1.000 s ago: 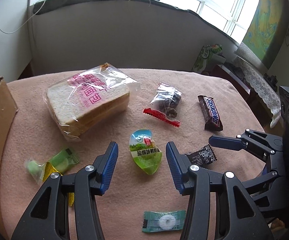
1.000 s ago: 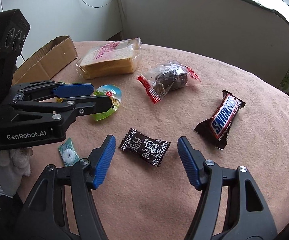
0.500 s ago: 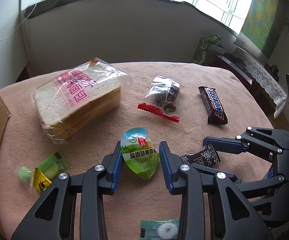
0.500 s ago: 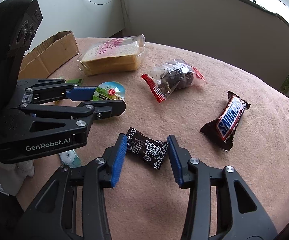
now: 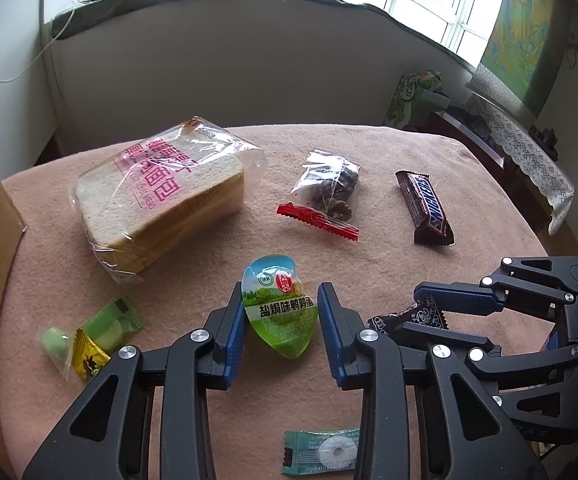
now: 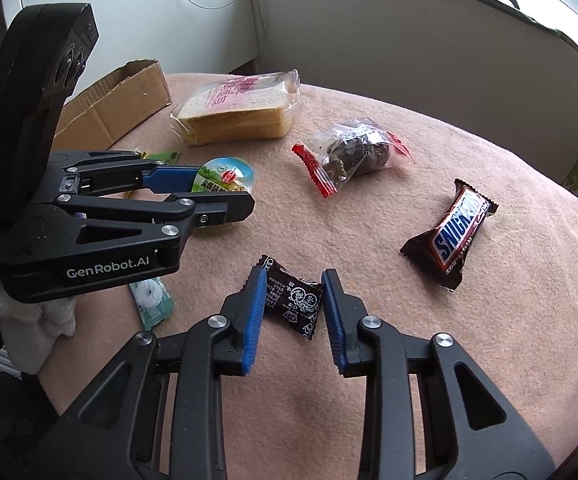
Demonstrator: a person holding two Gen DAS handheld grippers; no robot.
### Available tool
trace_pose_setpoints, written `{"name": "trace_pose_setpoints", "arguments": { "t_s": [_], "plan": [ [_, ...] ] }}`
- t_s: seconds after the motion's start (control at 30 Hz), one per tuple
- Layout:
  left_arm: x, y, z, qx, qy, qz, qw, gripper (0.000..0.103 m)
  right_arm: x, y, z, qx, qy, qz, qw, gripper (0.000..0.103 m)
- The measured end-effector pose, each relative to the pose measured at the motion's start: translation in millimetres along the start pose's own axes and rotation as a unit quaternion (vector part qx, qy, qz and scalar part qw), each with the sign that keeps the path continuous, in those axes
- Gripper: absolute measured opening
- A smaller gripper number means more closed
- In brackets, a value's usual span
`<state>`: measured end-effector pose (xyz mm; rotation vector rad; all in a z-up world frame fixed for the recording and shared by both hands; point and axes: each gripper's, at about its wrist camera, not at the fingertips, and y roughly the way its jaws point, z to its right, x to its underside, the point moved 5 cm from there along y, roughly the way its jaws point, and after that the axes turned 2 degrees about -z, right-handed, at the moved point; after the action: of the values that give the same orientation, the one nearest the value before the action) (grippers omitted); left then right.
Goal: Organize snacks
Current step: 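Grasp the black wrapped candy with the right gripper while the left gripper grasps the green jelly cup, then carry the black candy and green jelly cup toward the cardboard box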
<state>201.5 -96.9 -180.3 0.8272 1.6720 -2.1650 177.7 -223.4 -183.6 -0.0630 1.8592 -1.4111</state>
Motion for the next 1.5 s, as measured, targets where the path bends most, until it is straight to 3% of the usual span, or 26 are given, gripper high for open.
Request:
{"name": "trace_pose_setpoints", "arguments": {
  "t_s": [0.17,0.37,0.63,1.1,1.5],
  "plan": [
    [0,-2,-2,0.001,-0.002,0.001,1.0000,0.033,5,-1,-4,-0.032,-0.042,-0.030,0.998,0.032],
    [0,-3,-1,0.002,-0.001,-0.001,1.0000,0.033,8,4,-14,-0.006,-0.103,-0.041,0.994,0.033],
    [2,-7,-6,0.002,-0.011,0.001,0.9999,0.033,7,4,-16,-0.012,-0.104,-0.043,0.994,0.028],
    [3,-46,-11,0.007,-0.028,0.046,0.9985,0.033,5,-37,-2,-0.020,-0.027,0.017,0.999,0.025],
    [12,-109,-55,-0.017,-0.073,0.104,0.9918,0.033,-46,-81,-41,-0.038,-0.042,0.087,0.995,0.025]
  ]
}}
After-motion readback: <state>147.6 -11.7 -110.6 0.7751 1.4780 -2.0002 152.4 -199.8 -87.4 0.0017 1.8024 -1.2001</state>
